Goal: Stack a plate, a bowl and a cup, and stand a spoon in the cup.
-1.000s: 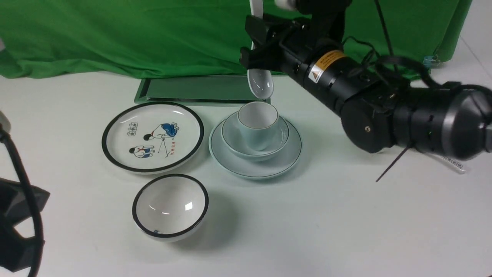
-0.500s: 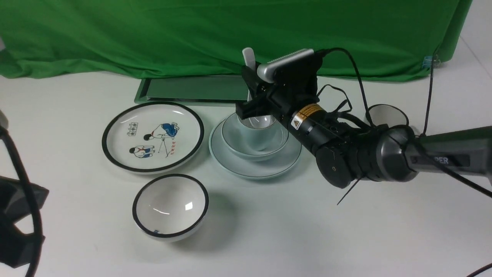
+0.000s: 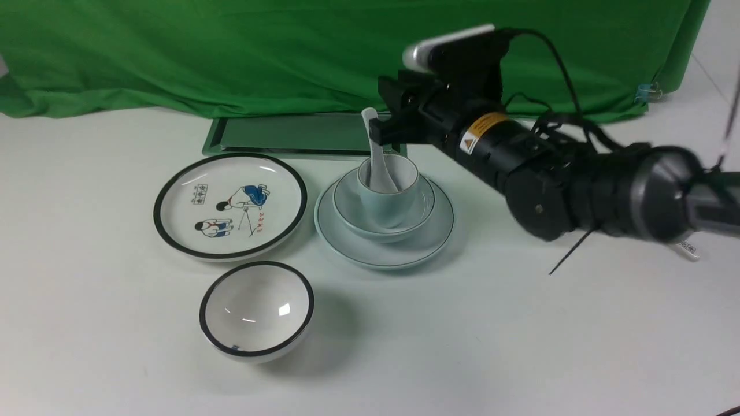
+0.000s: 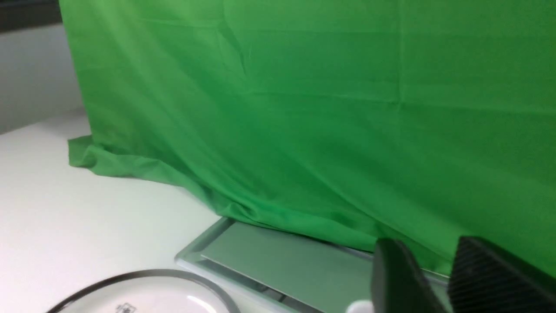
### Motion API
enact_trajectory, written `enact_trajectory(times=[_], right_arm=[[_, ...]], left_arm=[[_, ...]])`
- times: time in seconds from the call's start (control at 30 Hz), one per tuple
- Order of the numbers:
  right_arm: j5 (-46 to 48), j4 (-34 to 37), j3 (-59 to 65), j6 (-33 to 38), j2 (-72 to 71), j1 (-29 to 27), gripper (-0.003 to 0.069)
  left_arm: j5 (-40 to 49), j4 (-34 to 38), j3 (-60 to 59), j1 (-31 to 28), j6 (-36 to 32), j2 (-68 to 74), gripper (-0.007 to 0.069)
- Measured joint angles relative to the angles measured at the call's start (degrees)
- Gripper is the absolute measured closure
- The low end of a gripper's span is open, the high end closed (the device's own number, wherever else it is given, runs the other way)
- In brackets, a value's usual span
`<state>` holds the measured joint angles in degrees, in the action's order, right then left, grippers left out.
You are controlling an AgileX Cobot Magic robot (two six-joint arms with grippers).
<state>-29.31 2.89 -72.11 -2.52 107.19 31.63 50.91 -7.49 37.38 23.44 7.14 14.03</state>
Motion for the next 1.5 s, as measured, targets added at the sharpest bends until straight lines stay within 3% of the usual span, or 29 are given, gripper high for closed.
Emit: enact_trajectory(times=[0.17, 0.27, 0.87, 1.0, 1.23, 1.5], right_arm=[[14.3, 0.0, 0.0, 4.1, -11.8, 0.2, 0.0604], [18.9, 0.0, 0.3, 6.0, -18.6, 0.2, 0.0634], [21.8, 0.0, 28.2, 9.8, -57.5, 0.2, 0.0619], [28.1, 0.0, 32.4, 9.8, -65.6, 0.2, 0.06], [36.2, 0.0, 34.9, 9.7, -72.5, 0.2, 0.0587], [33.2, 0.0, 34.9, 9.4, -72.8, 0.2, 0.0572]], left_arm=[[-0.8, -1.4, -3.2, 0.0, 0.3, -9.3, 0.0657], [-0.9, -2.3, -4.2, 0.0, 0.4, -11.9, 0.0657], [-0.9, -2.5, -4.6, 0.0, -0.2, -12.4, 0.0657], [-0.9, -2.5, -4.6, 0.0, -0.2, -12.4, 0.0657], [-0.9, -2.5, -4.6, 0.0, -0.2, -12.5, 0.0656], [-0.9, -2.5, -4.6, 0.0, -0.2, -12.5, 0.0656]])
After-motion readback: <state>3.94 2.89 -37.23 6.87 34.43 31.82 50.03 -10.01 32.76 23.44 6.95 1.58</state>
